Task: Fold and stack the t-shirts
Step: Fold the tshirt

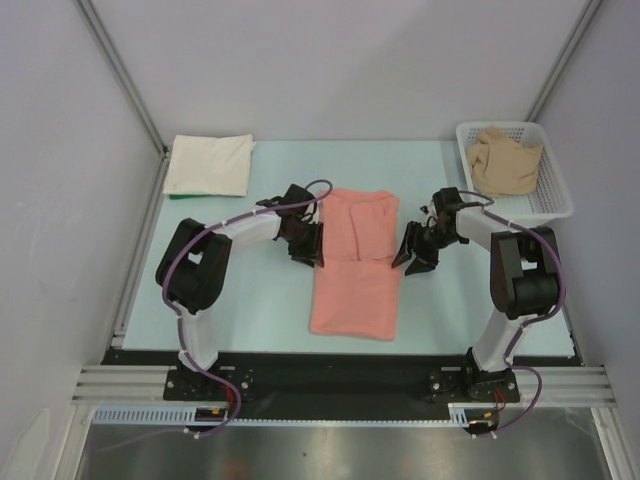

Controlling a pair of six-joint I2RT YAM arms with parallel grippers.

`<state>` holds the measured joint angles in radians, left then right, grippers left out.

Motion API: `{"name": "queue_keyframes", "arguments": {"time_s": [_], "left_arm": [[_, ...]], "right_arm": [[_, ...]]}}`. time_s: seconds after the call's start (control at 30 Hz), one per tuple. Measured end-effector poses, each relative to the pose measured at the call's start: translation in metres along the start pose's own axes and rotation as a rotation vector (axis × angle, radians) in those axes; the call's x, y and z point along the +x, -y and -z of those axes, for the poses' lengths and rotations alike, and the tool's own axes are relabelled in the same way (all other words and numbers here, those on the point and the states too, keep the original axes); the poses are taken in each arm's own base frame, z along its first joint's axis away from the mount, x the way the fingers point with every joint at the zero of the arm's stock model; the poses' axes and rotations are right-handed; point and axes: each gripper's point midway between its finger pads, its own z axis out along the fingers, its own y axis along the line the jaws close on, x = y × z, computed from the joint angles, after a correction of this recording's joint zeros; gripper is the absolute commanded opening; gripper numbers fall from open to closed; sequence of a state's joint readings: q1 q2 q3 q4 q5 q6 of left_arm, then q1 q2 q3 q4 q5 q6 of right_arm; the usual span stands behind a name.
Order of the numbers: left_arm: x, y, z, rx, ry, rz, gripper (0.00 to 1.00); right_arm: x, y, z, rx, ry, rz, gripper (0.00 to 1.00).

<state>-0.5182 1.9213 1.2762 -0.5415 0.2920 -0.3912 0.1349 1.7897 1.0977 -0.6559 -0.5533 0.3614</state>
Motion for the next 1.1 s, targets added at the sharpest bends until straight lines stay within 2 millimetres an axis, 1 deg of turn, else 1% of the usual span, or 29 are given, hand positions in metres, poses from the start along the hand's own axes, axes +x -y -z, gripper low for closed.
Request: {"name": "queue_keyframes", "arguments": {"time_s": [0.13,0.23,0.27,0.33,0.37,0.43,0.47,0.5,0.53,0.67,0.9,0.93,1.0,1.03,1.07,1.1], "left_arm": [[-0.003,0.001,-0.002,0.004,0.0,0.001,0.36],[-0.006,0.002,-0.002,0.009,0.003,0.001,0.31],[-0.007,0.003,-0.003,0.01,0.004,0.001,0.24],[-0.008,0.003,-0.003,0.014,0.006,0.003,0.17],[-0.008,0.003,-0.003,0.014,0.006,0.002,0.09],[-0.008,0.004,-0.003,0.017,0.006,0.009,0.0],[-0.008,0.003,-0.003,0.017,0.006,0.01,0.0],[-0.008,0.003,-0.003,0.015,0.006,0.009,0.0],[-0.008,0.003,-0.003,0.014,0.006,0.01,0.0],[-0.009,0.0,-0.003,-0.003,0.013,0.01,0.0],[-0.011,-0.005,0.0,-0.031,0.028,0.01,0.0],[-0.011,-0.006,0.0,-0.037,0.028,0.01,0.01],[-0.01,-0.008,0.0,-0.048,0.024,0.012,0.1],[-0.009,-0.009,0.0,-0.053,0.021,0.009,0.19],[-0.009,-0.01,0.0,-0.057,0.019,0.008,0.35],[-0.008,-0.012,-0.001,-0.067,0.017,0.002,0.43]], "right_arm": [[0.001,0.001,-0.001,0.011,-0.002,0.003,0.52],[0.001,0.004,-0.005,0.019,-0.012,-0.001,0.49],[0.002,0.005,-0.007,0.021,-0.016,-0.004,0.47],[0.003,0.008,-0.01,0.027,-0.027,-0.008,0.44],[0.003,0.009,-0.011,0.03,-0.029,-0.01,0.38],[0.002,0.01,-0.012,0.033,-0.033,-0.009,0.27],[0.001,0.01,-0.013,0.035,-0.032,-0.008,0.14],[0.0,0.009,-0.013,0.035,-0.03,-0.004,0.06],[-0.002,0.008,-0.012,0.033,-0.026,0.002,0.0],[-0.01,-0.001,-0.008,0.029,-0.012,0.023,0.0],[-0.012,-0.013,-0.006,0.03,-0.01,0.052,0.0],[-0.013,-0.015,-0.006,0.029,-0.01,0.056,0.0],[-0.013,-0.015,-0.007,0.031,-0.011,0.057,0.05],[-0.014,-0.013,-0.008,0.037,-0.013,0.055,0.1],[-0.014,-0.011,-0.009,0.044,-0.017,0.053,0.14],[-0.014,-0.009,-0.011,0.054,-0.021,0.052,0.21]]}}
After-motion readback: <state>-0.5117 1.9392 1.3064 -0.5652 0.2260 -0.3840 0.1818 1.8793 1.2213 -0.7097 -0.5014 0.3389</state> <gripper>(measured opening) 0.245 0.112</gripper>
